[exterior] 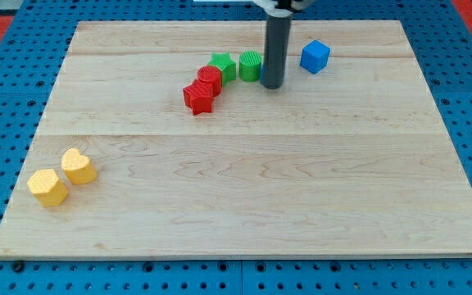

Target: Push the blue triangle to top center

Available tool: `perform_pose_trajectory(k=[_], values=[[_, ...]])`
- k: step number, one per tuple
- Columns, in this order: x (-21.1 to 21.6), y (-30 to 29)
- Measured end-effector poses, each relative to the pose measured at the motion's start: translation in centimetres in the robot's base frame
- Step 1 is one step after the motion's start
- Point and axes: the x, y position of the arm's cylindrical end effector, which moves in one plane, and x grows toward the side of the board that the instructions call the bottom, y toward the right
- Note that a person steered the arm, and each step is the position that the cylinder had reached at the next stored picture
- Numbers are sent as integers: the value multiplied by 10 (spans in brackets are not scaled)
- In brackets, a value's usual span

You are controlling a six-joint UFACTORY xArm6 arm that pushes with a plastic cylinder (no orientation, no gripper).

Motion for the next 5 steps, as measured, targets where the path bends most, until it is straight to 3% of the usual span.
perform_pose_trajectory(k=[2, 5], values=[[-58, -4], [-65, 18]])
